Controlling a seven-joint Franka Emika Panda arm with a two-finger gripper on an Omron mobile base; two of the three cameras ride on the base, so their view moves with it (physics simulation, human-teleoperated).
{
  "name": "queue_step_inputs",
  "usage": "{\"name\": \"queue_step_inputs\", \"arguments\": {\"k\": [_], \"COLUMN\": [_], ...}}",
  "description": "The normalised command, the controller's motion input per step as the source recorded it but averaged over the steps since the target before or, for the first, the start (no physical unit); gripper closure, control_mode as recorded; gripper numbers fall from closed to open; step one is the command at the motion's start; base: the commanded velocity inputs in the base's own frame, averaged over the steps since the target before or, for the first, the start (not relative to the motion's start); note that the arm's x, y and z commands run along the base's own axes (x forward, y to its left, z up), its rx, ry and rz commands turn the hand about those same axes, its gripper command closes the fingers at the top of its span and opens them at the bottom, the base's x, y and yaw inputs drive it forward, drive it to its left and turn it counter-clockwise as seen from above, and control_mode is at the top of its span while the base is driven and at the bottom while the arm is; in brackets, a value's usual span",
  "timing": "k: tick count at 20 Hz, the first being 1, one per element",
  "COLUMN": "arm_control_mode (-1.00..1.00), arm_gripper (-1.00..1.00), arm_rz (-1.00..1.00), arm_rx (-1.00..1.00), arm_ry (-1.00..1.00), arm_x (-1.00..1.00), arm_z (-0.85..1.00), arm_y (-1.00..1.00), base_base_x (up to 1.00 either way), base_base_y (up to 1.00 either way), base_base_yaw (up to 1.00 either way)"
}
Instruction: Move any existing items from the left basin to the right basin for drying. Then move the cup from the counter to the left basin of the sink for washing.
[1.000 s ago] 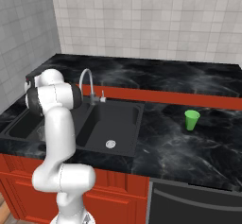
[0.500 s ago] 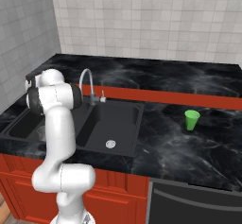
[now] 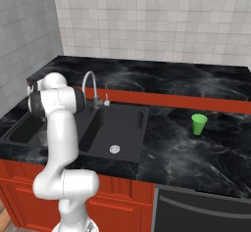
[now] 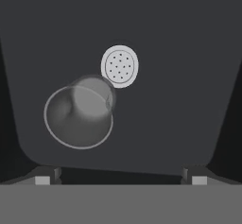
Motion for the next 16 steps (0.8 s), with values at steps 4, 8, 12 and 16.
{"name": "queue_step_inputs", "arguments": {"k": [4, 8, 12, 16], "arm_control_mode": [-1.00, -1.00, -1.00, -1.00], "arm_gripper": [-1.00, -1.00, -1.00, -1.00], "arm_rz": [0.00, 0.00, 0.00, 0.00], "arm_rx": [0.00, 0.00, -0.01, -0.04], "arm_ry": [0.00, 0.00, 0.00, 0.00], "arm_x": [0.00, 0.05, 0.01, 0.00], "arm_z": [-0.10, -0.13, -0.19, -0.27], "arm_y": [0.00, 0.03, 0.06, 0.06], "base_base_x": [0.00, 0.00, 0.00, 0.00], "base_base_y": [0.00, 0.00, 0.00, 0.00], "base_base_yaw": [0.00, 0.00, 0.00, 0.00]}}
